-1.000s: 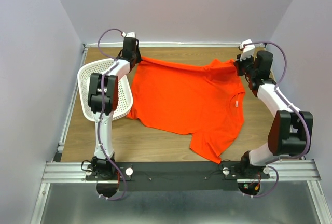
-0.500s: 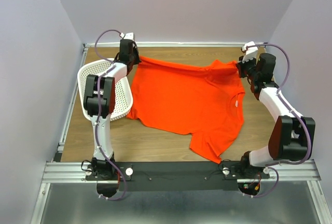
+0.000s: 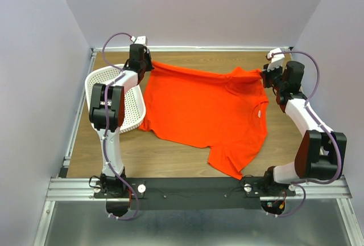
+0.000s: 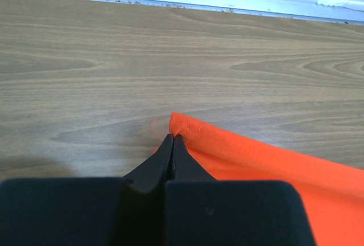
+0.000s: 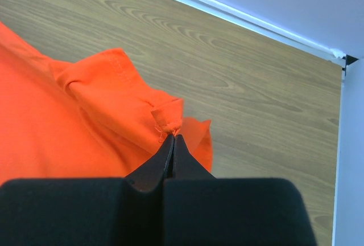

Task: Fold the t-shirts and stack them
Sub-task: Fold the tshirt

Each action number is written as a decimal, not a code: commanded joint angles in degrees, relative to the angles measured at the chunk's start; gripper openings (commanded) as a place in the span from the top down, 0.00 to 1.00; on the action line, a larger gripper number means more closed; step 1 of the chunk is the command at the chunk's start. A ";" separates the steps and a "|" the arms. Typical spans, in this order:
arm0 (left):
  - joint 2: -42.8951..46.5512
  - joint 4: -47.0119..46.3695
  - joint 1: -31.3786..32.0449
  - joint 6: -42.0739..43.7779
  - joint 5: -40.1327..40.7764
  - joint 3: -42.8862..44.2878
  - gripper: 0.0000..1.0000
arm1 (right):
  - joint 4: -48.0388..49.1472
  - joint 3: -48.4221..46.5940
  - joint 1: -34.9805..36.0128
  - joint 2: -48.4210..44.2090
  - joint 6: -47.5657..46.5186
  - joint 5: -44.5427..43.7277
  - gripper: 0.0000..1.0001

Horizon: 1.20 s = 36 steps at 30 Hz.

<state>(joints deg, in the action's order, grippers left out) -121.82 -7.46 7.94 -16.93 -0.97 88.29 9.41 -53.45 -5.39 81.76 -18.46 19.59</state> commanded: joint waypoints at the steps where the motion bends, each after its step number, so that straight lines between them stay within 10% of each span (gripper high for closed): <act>1: 2.99 -0.89 -0.65 1.11 -0.61 -1.54 1.00 | 1.05 1.59 -0.68 -1.86 -0.18 1.15 0.99; 36: 6.59 0.08 -0.74 2.16 0.27 -6.20 1.00 | 1.05 2.65 -1.12 0.86 -0.70 0.36 0.99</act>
<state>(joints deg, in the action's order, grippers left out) -117.82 -7.25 7.86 -15.81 -0.95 83.07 9.39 -50.70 -5.74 81.89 -18.50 20.40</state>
